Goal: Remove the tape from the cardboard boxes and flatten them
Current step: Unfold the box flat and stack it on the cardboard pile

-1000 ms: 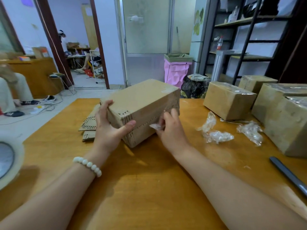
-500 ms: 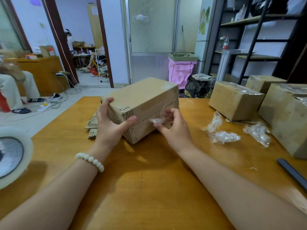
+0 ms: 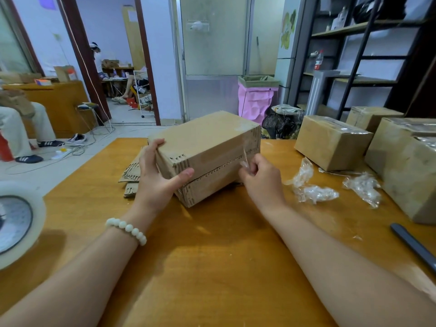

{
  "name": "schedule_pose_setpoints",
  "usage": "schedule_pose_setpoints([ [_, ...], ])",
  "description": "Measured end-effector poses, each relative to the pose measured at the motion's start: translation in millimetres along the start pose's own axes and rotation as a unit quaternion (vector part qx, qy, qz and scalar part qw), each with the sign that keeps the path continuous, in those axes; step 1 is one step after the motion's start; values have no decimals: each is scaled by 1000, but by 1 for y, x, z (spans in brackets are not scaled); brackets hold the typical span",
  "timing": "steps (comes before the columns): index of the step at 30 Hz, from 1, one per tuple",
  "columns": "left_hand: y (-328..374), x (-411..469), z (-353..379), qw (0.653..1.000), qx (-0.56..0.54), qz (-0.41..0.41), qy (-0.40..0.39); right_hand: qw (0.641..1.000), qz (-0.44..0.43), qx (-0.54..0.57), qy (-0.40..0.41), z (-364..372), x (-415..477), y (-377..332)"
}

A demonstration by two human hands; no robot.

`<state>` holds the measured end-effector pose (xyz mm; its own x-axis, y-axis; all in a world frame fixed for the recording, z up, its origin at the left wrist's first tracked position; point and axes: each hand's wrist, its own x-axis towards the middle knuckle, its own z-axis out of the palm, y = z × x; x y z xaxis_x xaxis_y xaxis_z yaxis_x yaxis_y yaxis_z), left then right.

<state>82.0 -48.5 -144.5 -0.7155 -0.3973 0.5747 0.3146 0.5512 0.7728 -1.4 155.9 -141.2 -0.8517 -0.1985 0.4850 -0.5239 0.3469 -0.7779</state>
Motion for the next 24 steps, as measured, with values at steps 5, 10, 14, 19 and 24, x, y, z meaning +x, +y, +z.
schedule_pose_setpoints([
  [5,-2,0,-2,1000,4,-7,2,993,-12,60,-98,1,0,-2],
  [10,0,1,-2,1000,6,-3,2,997,4,33,-75,5,2,-2],
  [14,-2,3,-6,1000,-4,3,-15,997,23,-21,-66,3,4,3],
  [19,2,4,-6,999,2,13,-43,998,3,-42,-55,0,7,5],
  [24,-1,5,-10,998,-12,17,-51,998,-37,-43,-31,-9,9,5],
])
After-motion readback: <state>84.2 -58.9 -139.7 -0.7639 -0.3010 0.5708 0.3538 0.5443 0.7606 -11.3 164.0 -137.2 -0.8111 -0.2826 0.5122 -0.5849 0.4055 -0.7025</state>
